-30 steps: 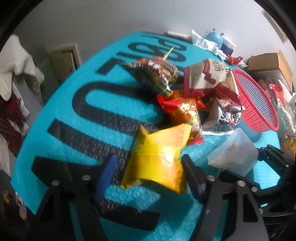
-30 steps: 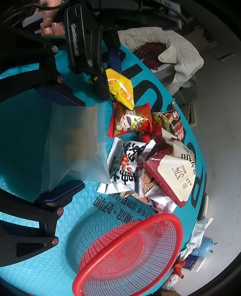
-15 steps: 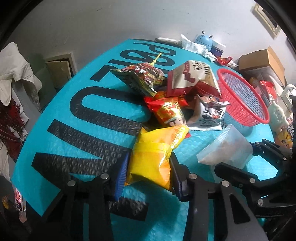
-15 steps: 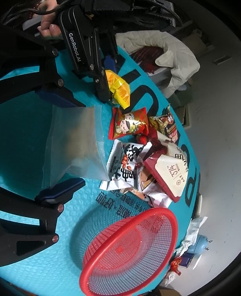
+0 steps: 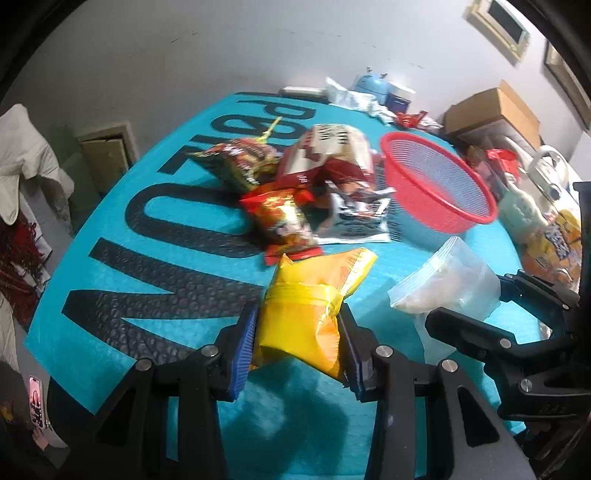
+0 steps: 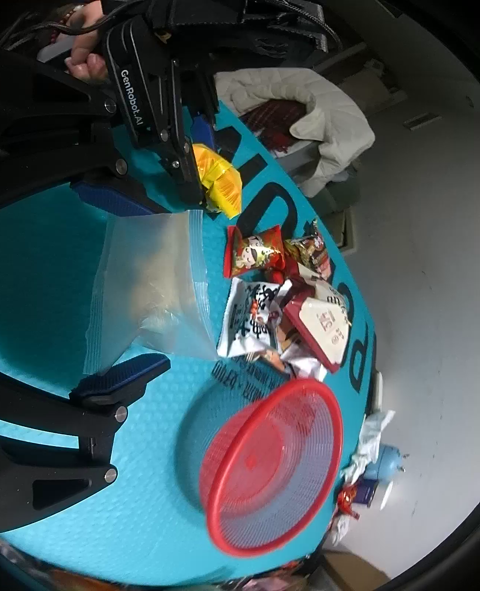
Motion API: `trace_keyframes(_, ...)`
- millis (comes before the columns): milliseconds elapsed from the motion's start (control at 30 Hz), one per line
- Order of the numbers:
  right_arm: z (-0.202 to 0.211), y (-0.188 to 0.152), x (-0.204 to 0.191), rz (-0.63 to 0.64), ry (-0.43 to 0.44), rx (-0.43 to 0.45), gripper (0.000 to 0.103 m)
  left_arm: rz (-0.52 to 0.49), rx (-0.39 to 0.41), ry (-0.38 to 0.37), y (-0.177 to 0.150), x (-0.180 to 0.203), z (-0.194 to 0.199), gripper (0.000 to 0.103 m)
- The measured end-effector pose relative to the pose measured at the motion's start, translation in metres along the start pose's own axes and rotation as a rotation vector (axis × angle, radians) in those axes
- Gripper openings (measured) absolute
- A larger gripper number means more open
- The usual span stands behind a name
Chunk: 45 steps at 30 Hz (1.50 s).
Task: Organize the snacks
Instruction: 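Lift and carry both held bags over the red mesh basket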
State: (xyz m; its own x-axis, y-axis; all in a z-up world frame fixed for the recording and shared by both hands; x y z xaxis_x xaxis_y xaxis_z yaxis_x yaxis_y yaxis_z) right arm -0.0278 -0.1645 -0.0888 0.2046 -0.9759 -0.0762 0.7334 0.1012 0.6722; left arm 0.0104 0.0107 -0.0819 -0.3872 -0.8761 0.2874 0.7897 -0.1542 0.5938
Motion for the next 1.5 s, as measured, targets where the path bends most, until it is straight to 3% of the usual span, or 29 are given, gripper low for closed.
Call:
trace_keyframes(567, 0.055, -0.012, 0.035, -0.076, -0.075, 0.075, 0.071, -0.131, 0.032, -0.12, 0.01, 0.069, 0.009, 0.041)
trace_keyframes(1033, 0.086, 0.037, 0.066, -0.071, -0.159, 0.182, 0.071, -0.267, 0.116, -0.161, 0.08, 0.106, 0.015, 0.041)
trace_keyframes(1500, 0.058, 0.096, 0.12, -0.136, -0.258, 0.233, 0.072, -0.303, 0.108, -0.142, 0.154, 0.113, -0.04, 0.041)
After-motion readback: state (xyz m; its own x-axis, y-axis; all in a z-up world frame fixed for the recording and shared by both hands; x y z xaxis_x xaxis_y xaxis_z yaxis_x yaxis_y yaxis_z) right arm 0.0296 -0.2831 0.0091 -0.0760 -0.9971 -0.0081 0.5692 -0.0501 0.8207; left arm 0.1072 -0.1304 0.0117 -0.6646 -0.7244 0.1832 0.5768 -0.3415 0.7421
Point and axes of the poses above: each gripper's, at about its wrist camera, not at the fingertips, and z roughly against the way its jaws point, x to its right, y to its top, the point moved 2 cm from there along -z, roughly the way its jaws point, and after that the axes turned 12 degrees about -y, right-handed, at the moved point
